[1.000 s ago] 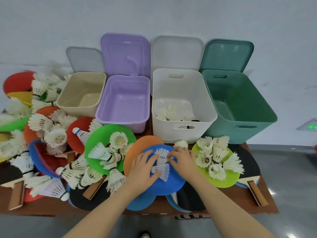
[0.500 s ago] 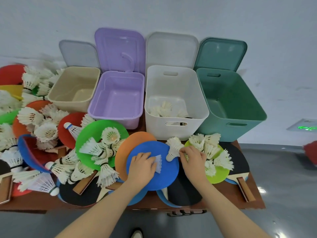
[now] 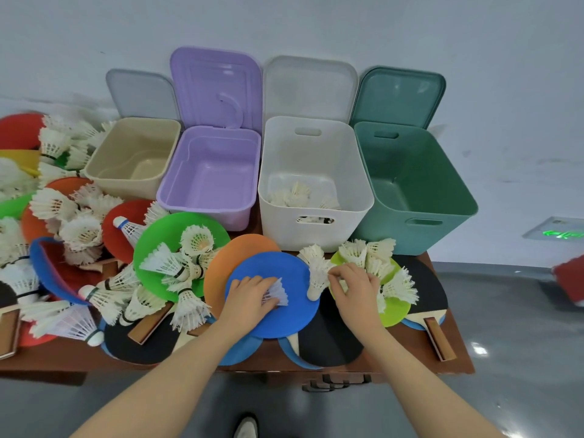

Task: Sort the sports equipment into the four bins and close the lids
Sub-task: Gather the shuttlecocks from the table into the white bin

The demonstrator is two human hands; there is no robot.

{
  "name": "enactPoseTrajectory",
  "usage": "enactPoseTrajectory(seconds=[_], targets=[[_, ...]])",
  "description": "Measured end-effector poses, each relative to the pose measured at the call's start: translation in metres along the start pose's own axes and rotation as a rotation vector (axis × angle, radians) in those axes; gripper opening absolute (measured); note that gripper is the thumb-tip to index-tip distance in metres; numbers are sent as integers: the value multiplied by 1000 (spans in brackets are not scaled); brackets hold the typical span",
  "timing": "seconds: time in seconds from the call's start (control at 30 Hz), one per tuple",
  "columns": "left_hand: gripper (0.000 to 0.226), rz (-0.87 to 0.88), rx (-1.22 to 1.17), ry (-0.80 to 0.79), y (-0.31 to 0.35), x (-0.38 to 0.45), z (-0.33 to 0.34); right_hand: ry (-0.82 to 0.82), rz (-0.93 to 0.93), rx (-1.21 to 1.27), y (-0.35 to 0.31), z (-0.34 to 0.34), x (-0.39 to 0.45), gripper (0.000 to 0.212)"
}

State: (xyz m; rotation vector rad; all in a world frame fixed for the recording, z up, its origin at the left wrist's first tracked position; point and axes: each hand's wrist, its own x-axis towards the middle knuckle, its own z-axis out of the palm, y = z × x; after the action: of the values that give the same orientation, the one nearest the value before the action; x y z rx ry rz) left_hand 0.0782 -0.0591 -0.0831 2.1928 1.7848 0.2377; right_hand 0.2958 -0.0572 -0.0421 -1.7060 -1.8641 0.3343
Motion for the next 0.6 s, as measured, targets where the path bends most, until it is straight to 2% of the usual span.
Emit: enactPoseTrajectory(seconds=[0.1, 0.17, 0.27, 0.5, 0.6], targets=[[58, 124, -28, 174, 0, -2, -13, 75, -56, 29, -7, -10, 7, 10], [52, 182, -36, 346, 2, 2, -28, 130, -76, 52, -16, -19, 17, 10], [46, 234, 1, 494, 8, 18, -61, 203, -84, 105, -31, -33, 38, 11], [45, 180, 44, 654, 26, 77, -128, 321, -118, 96, -58, -59, 105, 8], [49, 123, 70, 606, 33, 103, -149, 335, -122, 67, -63, -62, 133, 8]])
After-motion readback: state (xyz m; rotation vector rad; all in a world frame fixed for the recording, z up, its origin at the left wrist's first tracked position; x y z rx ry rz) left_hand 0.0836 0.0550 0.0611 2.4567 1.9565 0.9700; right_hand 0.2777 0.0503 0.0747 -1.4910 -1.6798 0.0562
